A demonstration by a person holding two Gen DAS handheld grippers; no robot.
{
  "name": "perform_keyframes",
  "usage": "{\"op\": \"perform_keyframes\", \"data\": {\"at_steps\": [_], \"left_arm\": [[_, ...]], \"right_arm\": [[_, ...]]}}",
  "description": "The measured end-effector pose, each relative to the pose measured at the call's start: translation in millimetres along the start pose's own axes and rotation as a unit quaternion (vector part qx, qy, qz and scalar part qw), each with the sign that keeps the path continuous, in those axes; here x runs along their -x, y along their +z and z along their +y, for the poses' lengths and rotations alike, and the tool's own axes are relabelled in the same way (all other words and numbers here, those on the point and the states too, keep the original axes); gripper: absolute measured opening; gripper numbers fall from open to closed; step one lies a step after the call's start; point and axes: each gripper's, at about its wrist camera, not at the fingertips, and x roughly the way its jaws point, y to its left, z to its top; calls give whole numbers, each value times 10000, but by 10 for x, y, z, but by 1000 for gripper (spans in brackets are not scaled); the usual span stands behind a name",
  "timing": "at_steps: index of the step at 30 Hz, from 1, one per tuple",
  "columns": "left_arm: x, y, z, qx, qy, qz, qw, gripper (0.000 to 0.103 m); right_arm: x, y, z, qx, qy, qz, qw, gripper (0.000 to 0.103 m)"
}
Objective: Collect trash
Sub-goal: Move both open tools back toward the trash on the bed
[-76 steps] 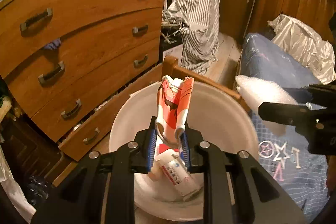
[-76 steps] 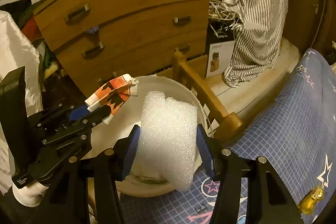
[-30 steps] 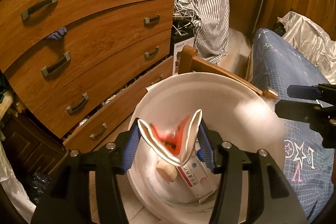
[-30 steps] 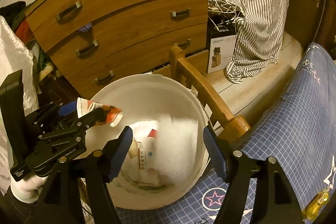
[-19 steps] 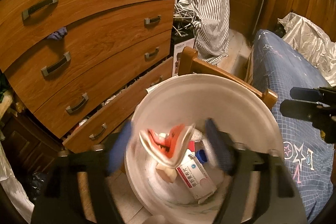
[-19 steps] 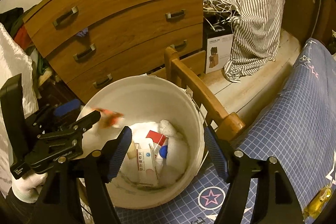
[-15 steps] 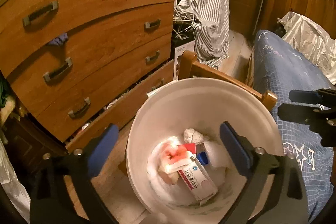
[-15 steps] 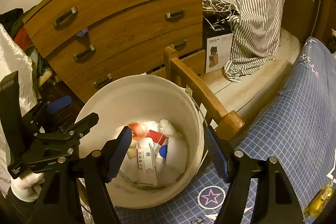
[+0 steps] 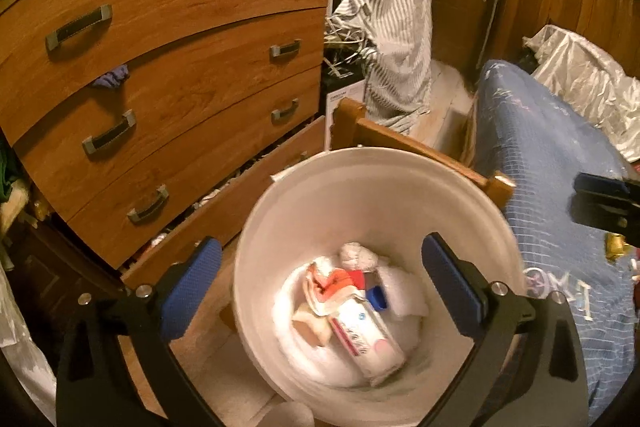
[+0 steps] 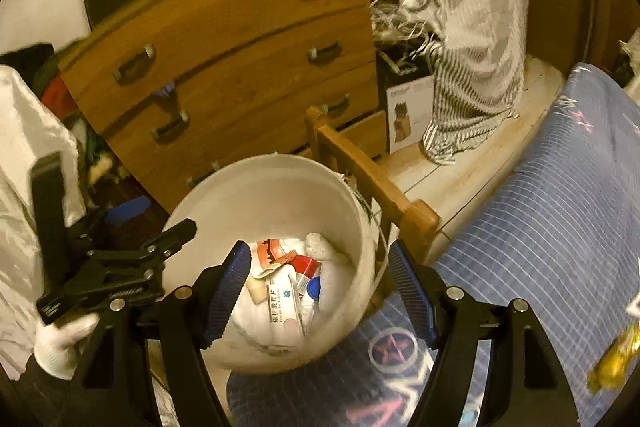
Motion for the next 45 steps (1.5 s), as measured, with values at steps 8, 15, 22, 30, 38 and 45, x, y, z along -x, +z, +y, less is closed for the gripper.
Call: {"op": "perform_keyframes", "data": {"at_steps": [8, 15, 22, 30, 38, 45], "left_arm": [[110, -327, -757, -383, -711, 62, 9967, 97], [222, -778, -1926, -1118, -1511, 394, 9814, 97], [495, -1224, -3039, -1826, -2348, 674, 9524, 97], [661, -1564, -3738, -2195, -2645, 849, 9352, 97], [688, -1574, -3899, -2269, -2512, 877, 9369, 97], [741, -1523, -4057, -2486, -2602, 872, 9289, 97]], "right_arm": [[1128, -1124, -579, -536, -585, -808, 9936, 75], [2058, -2295, -1377, -1192, -1232, -975, 9804, 75], [3204, -3575, -2307, -2413, -1951, -1425, 9399, 75], [3546, -4615, -2789, -2965, -2160, -1209, 9224, 52], [2826, -4395, -2486, -2614, -1163, -1106, 9518, 52], [2843, -4427, -2273, -2563, -639, -1258, 9563, 59]]}}
